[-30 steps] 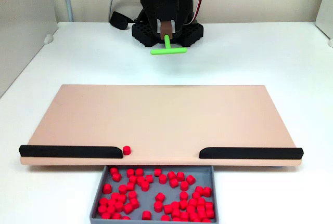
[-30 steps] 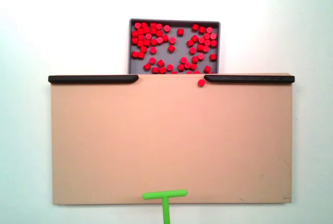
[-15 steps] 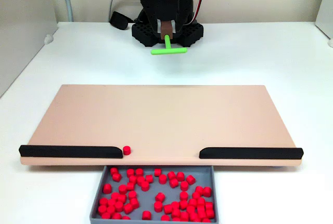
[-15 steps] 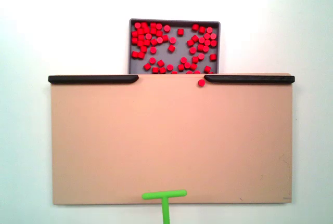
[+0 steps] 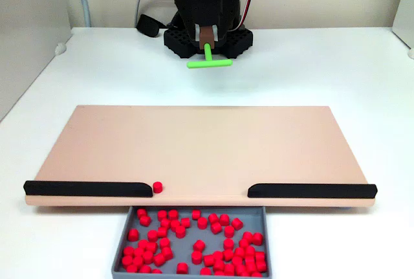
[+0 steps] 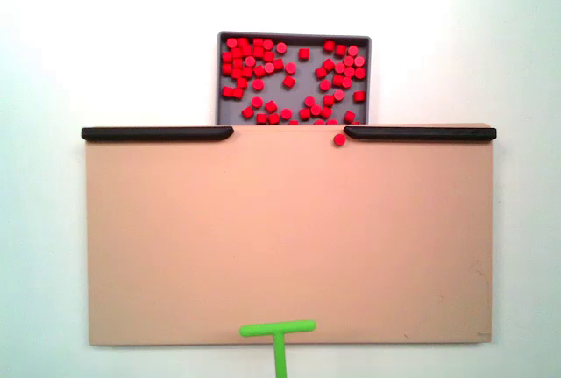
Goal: Push granules from bottom to the grey container
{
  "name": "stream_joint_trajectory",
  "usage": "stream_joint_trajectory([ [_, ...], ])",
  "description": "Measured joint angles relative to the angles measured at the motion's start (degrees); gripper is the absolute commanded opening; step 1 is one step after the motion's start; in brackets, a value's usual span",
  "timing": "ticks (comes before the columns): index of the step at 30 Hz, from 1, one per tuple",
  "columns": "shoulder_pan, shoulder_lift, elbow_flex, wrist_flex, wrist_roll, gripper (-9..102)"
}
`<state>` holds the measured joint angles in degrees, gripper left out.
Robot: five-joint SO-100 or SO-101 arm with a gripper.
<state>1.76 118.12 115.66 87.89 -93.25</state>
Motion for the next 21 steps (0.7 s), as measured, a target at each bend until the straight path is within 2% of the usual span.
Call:
stream_joint_trajectory([
  [21,0.53,-0.97,0.0,0.0,0.0,0],
])
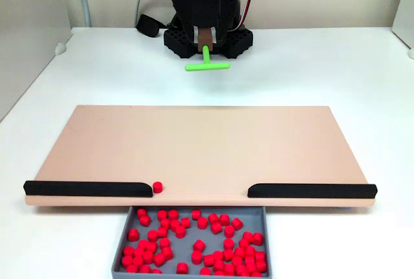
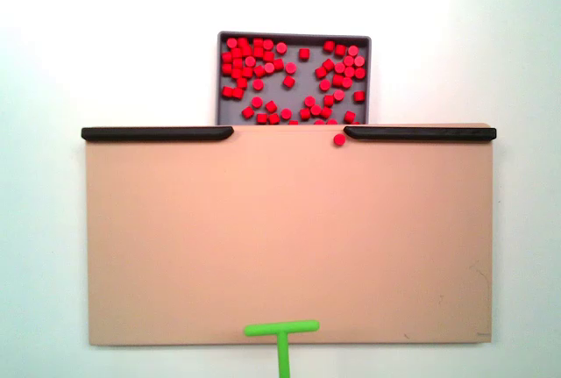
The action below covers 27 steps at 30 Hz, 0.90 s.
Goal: Push granules from bottom to the grey container
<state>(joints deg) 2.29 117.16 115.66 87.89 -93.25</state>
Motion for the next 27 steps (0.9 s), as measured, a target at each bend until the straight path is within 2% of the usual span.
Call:
stream_joint_trajectory([
  [27,1.23,-8.0,-0.53,-10.11,0.79,0],
])
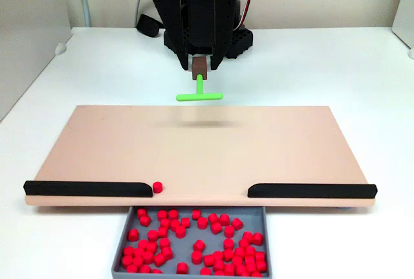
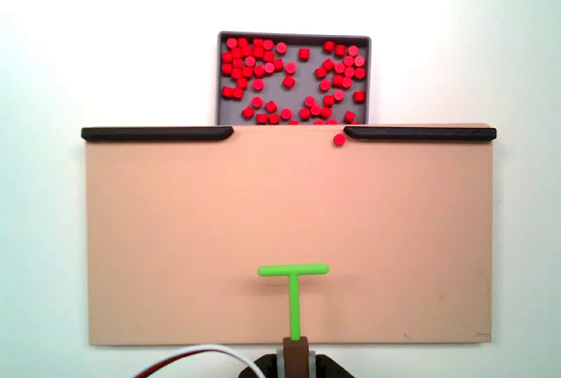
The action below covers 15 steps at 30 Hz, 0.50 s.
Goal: Push granules from bottom to the grey container
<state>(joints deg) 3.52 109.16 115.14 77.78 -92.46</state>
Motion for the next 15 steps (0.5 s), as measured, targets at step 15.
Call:
stream_joint_trajectory([
  [15,1.49,-11.87,-10.2,0.0,-1.05,0],
])
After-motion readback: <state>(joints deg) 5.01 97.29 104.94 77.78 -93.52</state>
